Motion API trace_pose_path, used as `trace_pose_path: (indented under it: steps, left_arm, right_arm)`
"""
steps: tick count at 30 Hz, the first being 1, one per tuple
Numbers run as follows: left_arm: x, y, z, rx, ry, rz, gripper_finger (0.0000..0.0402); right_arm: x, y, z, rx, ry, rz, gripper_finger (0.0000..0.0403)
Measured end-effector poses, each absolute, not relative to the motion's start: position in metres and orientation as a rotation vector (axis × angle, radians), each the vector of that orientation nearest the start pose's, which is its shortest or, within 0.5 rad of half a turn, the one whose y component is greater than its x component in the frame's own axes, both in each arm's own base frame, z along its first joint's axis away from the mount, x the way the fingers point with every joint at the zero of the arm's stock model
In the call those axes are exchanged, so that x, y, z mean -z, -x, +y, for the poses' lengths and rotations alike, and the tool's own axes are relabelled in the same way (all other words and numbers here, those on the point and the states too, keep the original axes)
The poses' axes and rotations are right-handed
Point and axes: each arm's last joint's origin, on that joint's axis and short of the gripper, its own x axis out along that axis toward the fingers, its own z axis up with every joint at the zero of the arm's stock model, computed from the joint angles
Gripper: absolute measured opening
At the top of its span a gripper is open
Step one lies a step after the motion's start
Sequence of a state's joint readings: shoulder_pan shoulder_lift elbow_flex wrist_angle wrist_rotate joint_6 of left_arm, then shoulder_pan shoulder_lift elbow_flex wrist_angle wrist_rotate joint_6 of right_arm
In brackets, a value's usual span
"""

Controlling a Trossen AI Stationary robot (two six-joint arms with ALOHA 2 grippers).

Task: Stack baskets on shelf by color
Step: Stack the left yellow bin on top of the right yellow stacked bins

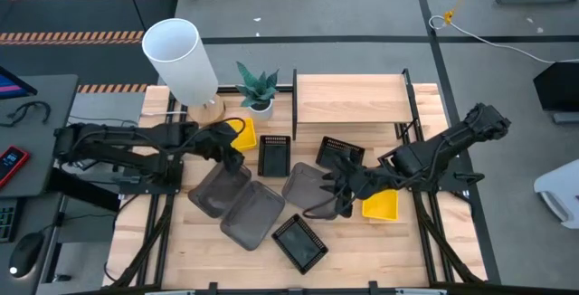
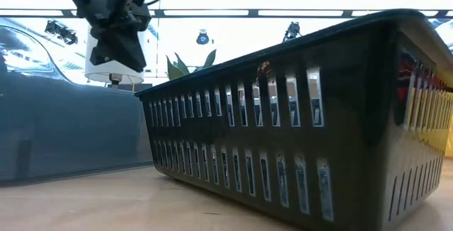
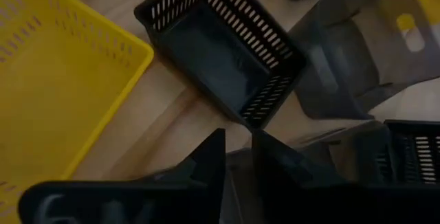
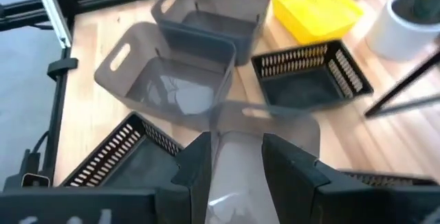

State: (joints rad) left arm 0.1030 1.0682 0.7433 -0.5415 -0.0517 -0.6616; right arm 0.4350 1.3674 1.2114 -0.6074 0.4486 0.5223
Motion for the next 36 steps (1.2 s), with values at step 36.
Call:
trace_pose_path:
  steps: [36]
  left_arm:
    - [-0.207, -0.280, 0.076, -0.289, 0.137, 1.339, 0.0056]
  right_arm:
    - [-0.327, -0.268, 0.125, 0.066, -0.282, 0.580, 0.0133]
